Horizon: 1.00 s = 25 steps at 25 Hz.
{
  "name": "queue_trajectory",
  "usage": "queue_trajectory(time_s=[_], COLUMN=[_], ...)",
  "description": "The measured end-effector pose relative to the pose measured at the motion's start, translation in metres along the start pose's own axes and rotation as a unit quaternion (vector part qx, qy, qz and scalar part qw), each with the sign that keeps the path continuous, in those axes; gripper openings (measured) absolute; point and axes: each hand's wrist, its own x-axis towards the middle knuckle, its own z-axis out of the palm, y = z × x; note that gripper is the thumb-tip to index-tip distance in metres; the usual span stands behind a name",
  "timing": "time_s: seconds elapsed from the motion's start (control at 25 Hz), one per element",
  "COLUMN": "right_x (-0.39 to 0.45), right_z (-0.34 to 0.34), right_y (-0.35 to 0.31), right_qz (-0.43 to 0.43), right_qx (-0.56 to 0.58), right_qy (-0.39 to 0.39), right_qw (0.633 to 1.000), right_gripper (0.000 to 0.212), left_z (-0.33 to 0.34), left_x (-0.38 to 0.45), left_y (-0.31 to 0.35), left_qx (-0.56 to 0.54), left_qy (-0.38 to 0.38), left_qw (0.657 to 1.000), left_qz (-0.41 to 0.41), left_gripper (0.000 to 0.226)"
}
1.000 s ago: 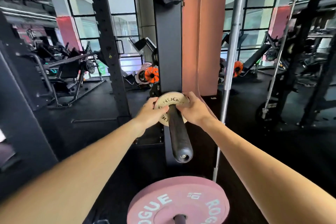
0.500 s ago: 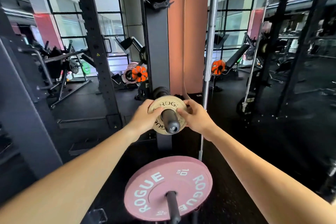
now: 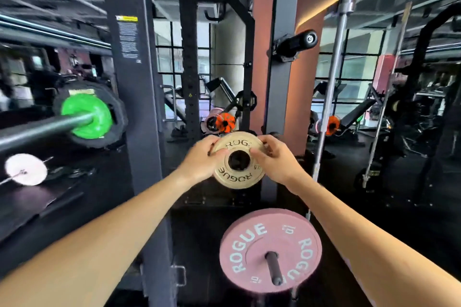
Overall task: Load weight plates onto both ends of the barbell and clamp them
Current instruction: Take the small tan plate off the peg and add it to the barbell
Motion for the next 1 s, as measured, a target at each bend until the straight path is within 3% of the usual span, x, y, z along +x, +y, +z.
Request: queue_trajectory(time_s=[0.36,0.48,0.64,0.84,1.0], right_x=[-0.016,-0.013,0.004,0.020,0.017], right_z=[0.248,0.307,0.368,0.407,0.422], right_y=[-0.170,-0.205,-0.228,-0.228,-0.230], right_qz=[-0.118,-0.136,-0.172,-0.191,-0.277], right_qx=[0.152,0.175,0.185,0.207,0.174], right_qy=[-0.159,-0.192,-0.218,-0.198,-0.201], right_qw=[0.968,0.956,0.943,0.939,0.923], right_gripper=[0.016,0.010,0.009,0.011,0.015], left_z=[-0.281,-0.335,-0.380,-0.415,-0.445], left_x=[-0.149,-0.173,-0.181,-0.167,-0.157], left_y=[-0.035,-0.050,-0.077,-0.099,-0.120], left_qx=[0.169,0.207,0.170,0.121,0.080], left_qy=[0.188,0.233,0.278,0.246,0.168], left_qw=[0.966,0.947,0.941,0.957,0.977], left_qz=[-0.058,-0.080,-0.088,-0.095,-0.100], left_gripper=[0.020,0.025,0.023,0.034,0.029])
